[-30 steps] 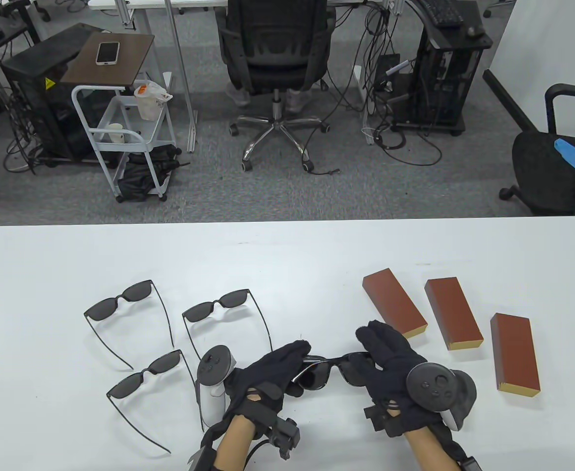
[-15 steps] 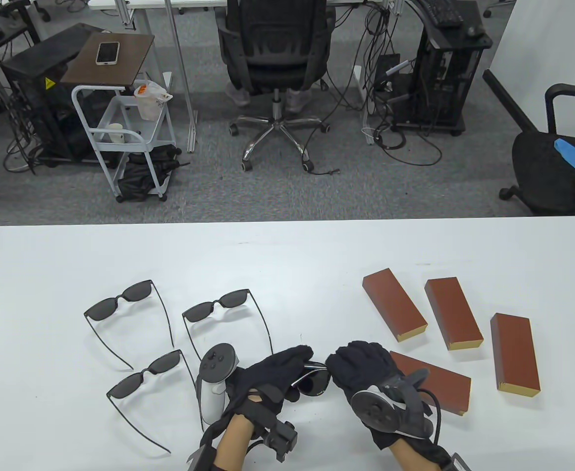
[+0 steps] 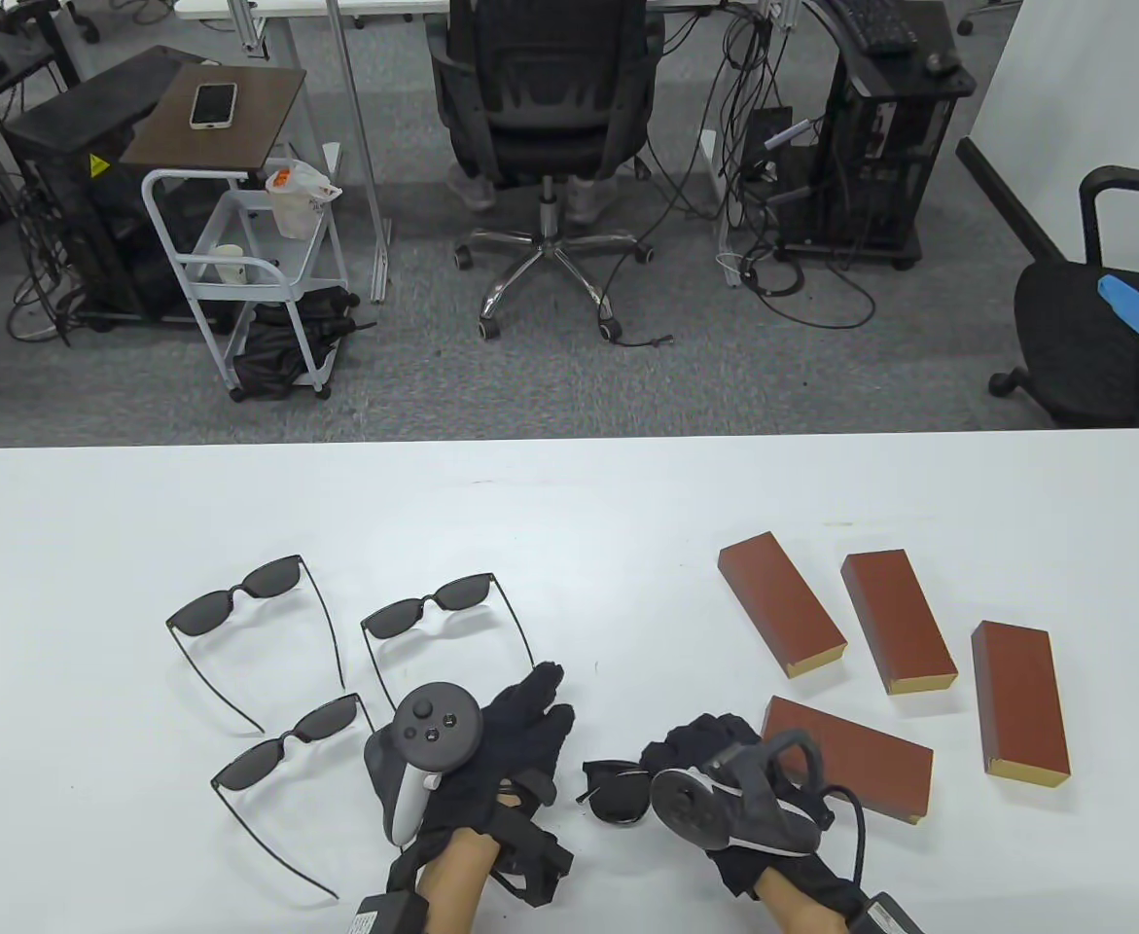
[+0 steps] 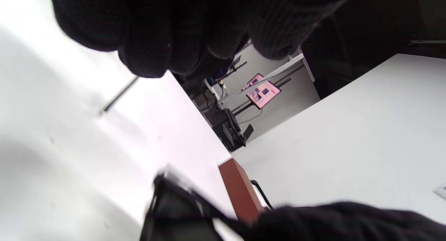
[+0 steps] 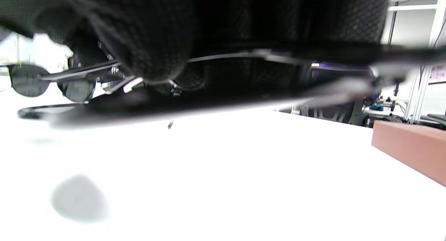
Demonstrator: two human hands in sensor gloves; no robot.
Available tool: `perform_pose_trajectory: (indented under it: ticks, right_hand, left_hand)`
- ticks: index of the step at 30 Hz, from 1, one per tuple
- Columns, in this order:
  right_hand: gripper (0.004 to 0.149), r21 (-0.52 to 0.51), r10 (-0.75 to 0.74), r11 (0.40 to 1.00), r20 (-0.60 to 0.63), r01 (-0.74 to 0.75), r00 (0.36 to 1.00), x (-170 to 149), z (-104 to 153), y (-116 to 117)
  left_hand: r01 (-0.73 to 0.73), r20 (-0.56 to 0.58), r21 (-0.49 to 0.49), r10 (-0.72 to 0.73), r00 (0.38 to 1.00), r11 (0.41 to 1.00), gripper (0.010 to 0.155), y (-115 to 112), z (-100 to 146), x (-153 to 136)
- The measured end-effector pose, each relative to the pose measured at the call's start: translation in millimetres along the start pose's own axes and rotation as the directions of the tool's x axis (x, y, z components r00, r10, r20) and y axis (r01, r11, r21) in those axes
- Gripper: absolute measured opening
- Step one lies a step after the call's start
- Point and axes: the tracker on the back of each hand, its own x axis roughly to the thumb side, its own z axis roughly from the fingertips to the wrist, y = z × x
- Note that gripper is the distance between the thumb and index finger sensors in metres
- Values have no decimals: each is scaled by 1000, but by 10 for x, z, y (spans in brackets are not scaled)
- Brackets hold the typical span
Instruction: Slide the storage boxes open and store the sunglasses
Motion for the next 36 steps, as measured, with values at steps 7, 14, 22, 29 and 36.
perform_pose_trajectory:
  ticks: [7,14,22,29,36]
  right_hand:
    - [39,111,-56,992,-34,59,998,58,-31,161]
    - [38,144,-33,989,-44,39,999,47,-54,272]
    - [42,138,-128,981,-79,138,989,-84,-49,231]
    - [47,-39,-222,975,-113,218,969,-438,61,24]
    - [63,26,-269,956,-319,292,909,-1023,258,27]
  left_hand:
    - [65,-22,49,-64,998,997,59,70,-9,-37]
    - [193,-15,70,-192,981,979,59,77,-9,-15]
    - [180,-6,67,-180,984,981,58,66,-7,1]
    - [226,22,132,-231,973,965,58,83,14,34]
    - [326,101,89,-335,937,941,76,34,16,70]
